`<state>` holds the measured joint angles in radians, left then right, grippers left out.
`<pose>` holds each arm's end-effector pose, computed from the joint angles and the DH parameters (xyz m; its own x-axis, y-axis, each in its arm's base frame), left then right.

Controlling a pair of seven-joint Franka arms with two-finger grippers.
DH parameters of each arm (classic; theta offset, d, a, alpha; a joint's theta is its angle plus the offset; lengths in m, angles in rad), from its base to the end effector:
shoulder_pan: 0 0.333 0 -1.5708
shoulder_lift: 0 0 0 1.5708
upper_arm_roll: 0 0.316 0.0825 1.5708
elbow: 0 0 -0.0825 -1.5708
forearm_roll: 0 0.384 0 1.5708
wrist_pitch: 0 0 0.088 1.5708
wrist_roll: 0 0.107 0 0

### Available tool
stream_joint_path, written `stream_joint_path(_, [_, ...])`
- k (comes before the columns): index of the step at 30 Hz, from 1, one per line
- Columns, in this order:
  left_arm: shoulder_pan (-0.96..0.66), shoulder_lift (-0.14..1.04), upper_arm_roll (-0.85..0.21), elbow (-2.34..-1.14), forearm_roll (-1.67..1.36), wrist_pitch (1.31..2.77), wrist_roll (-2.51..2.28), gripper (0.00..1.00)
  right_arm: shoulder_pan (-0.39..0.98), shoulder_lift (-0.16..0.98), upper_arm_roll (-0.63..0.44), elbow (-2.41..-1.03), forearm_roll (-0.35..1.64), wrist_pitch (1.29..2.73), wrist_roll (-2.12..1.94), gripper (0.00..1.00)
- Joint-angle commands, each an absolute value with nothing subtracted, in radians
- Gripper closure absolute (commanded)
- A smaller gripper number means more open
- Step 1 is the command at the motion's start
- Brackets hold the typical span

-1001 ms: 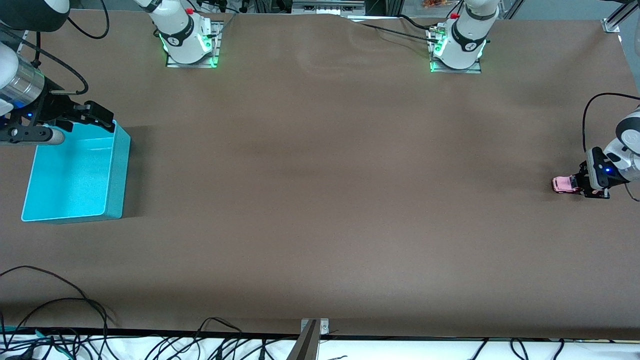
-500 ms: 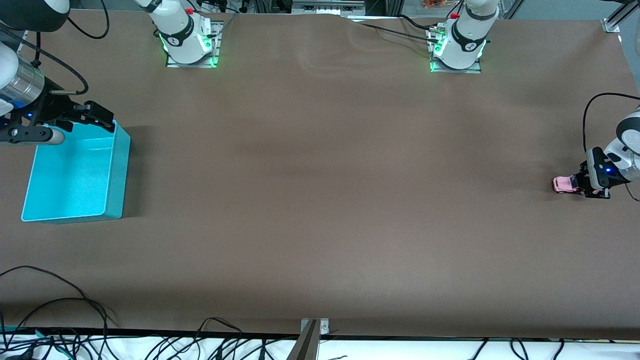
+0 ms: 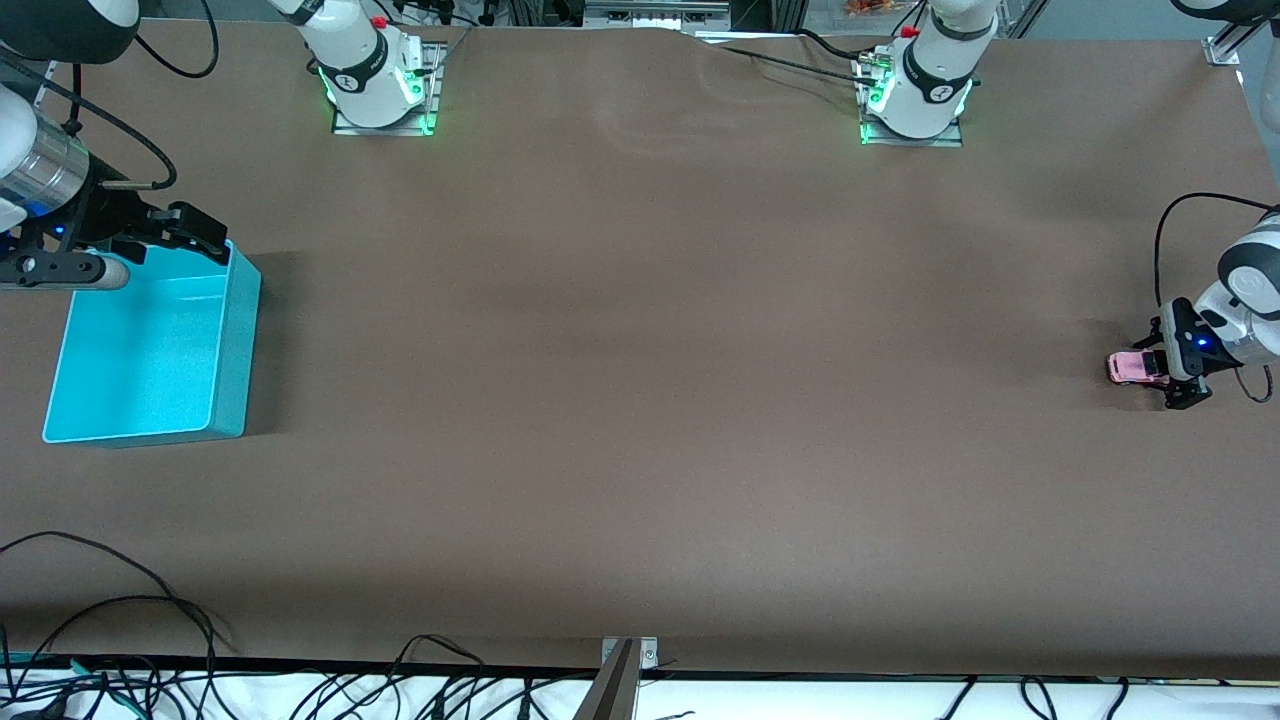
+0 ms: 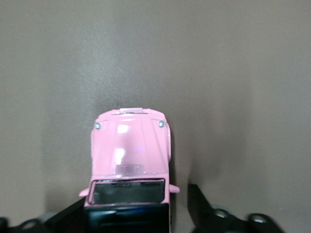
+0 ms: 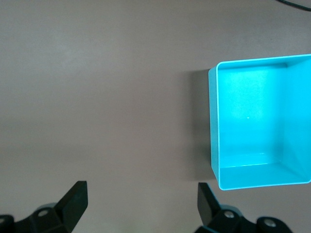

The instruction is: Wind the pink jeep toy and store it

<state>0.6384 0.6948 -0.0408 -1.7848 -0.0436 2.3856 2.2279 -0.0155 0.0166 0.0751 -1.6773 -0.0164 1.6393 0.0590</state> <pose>0.5322 0.3635 0.1563 -0.0159 -0.9949 0.0997 -0.9989 0.0203 0.0427 0.5601 0.0315 0.5707 0.9986 0.0017 -0.0536 0.0027 -0.9998 0.0182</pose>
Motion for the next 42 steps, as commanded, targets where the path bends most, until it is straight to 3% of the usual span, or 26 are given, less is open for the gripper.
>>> stream_joint_path(1, [0.644, 0.721, -0.035, -1.759, -0.051, 2.379, 2.260, 0.00, -0.018, 0.028, 0.075, -1.652, -0.015, 1.634, 0.057, 0.00])
stream_joint_path(42, [0.634, 0.584, -0.044, -1.744, -0.052, 2.275, 2.154, 0.00, -0.018, 0.028, 0.075, -1.652, -0.015, 1.634, 0.057, 0.00])
